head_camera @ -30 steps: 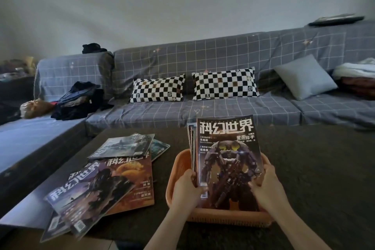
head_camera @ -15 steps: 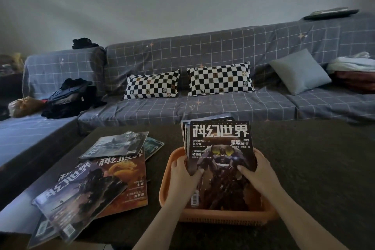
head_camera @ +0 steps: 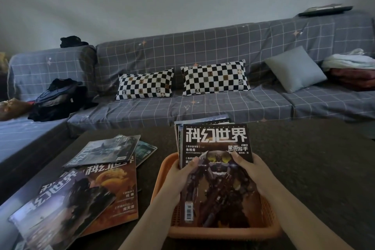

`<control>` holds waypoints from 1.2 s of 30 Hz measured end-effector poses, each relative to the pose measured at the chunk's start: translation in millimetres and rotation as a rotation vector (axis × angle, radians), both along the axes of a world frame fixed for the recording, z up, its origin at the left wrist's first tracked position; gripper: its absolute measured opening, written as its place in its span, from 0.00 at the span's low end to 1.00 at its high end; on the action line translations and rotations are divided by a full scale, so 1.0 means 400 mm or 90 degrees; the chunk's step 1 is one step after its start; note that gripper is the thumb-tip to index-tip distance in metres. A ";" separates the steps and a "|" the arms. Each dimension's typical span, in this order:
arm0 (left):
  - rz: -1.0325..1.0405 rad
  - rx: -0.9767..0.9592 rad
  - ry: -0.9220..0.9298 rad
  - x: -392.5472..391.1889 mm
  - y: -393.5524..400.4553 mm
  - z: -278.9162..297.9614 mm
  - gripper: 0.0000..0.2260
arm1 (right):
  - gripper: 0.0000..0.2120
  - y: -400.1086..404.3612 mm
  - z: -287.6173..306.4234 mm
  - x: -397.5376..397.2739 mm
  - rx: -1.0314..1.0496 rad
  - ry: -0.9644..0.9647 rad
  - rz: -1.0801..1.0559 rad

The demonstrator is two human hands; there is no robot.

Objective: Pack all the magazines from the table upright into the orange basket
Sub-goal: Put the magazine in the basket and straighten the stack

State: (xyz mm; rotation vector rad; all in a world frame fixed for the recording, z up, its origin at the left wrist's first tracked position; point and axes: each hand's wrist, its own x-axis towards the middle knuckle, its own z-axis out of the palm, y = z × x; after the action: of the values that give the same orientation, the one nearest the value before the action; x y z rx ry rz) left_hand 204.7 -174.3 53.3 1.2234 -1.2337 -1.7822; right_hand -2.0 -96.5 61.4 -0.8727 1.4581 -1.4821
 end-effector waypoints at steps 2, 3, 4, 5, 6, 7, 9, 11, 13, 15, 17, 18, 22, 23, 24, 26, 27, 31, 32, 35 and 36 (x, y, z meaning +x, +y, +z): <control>0.009 -0.028 0.016 0.002 0.012 0.001 0.36 | 0.05 0.009 -0.001 0.006 -0.042 0.002 -0.015; 0.016 -0.048 0.025 0.004 0.020 0.001 0.36 | 0.05 0.015 0.000 0.007 -0.060 0.008 -0.019; 0.025 -0.071 0.038 0.006 0.028 0.000 0.38 | 0.06 0.023 0.003 0.009 -0.070 0.017 -0.026; 0.034 -0.092 0.052 0.009 0.033 0.000 0.39 | 0.09 0.029 0.008 0.011 -0.077 0.021 -0.034; 0.043 -0.108 0.065 0.011 0.038 0.004 0.41 | 0.14 0.034 0.014 0.013 -0.083 0.024 -0.039; 0.047 -0.120 0.075 0.013 0.041 0.011 0.43 | 0.21 0.038 0.020 0.014 -0.091 0.028 -0.040; 0.053 -0.142 0.080 0.016 0.042 0.026 0.46 | 0.27 0.045 0.038 0.016 -0.117 0.043 -0.036; 0.058 -0.170 0.073 0.018 0.036 0.044 0.51 | 0.25 0.049 0.058 0.019 -0.147 0.050 -0.037; 0.051 -0.205 0.067 0.019 0.027 0.060 0.52 | 0.23 0.052 0.075 0.021 -0.177 0.055 -0.040; 0.042 -0.219 0.071 0.021 0.011 0.076 0.52 | 0.22 0.050 0.086 0.020 -0.194 0.071 -0.044; 0.036 -0.217 0.077 0.020 -0.012 0.092 0.55 | 0.23 0.044 0.102 0.016 -0.207 0.096 -0.043; 0.028 -0.219 0.079 0.018 -0.026 0.100 0.56 | 0.23 0.039 0.109 0.011 -0.211 0.104 -0.042; -0.022 -0.229 0.067 0.012 -0.062 0.097 0.54 | 0.24 0.020 0.103 -0.018 -0.200 0.109 -0.024; -0.034 -0.229 0.049 0.011 -0.064 0.085 0.53 | 0.24 0.020 0.095 -0.024 -0.194 0.116 -0.009; -0.042 -0.227 0.028 0.010 -0.063 0.072 0.51 | 0.24 0.020 0.089 -0.025 -0.188 0.126 0.009; -0.043 -0.217 -0.015 0.009 -0.061 0.052 0.50 | 0.25 0.021 0.086 -0.023 -0.177 0.148 0.035; -0.041 -0.213 -0.028 0.007 -0.066 0.048 0.51 | 0.27 0.017 0.090 -0.023 -0.173 0.147 0.038; -0.042 -0.257 -0.031 0.000 -0.087 0.075 0.53 | 0.29 -0.001 0.107 -0.021 -0.158 0.191 0.041; -0.048 -0.265 -0.026 0.000 -0.091 0.086 0.55 | 0.28 -0.002 0.111 -0.021 -0.156 0.196 0.043; -0.064 -0.249 0.021 0.003 -0.103 0.093 0.59 | 0.29 -0.005 0.108 -0.029 -0.139 0.149 0.058; -0.066 -0.240 0.032 0.003 -0.103 0.089 0.60 | 0.30 -0.005 0.104 -0.030 -0.133 0.136 0.067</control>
State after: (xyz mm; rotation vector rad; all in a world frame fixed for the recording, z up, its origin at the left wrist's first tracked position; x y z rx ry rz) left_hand 206.1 -215.4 89.0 0.9087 -1.5421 -1.5464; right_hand -13.9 -98.7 103.0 -1.2496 1.4008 -1.5171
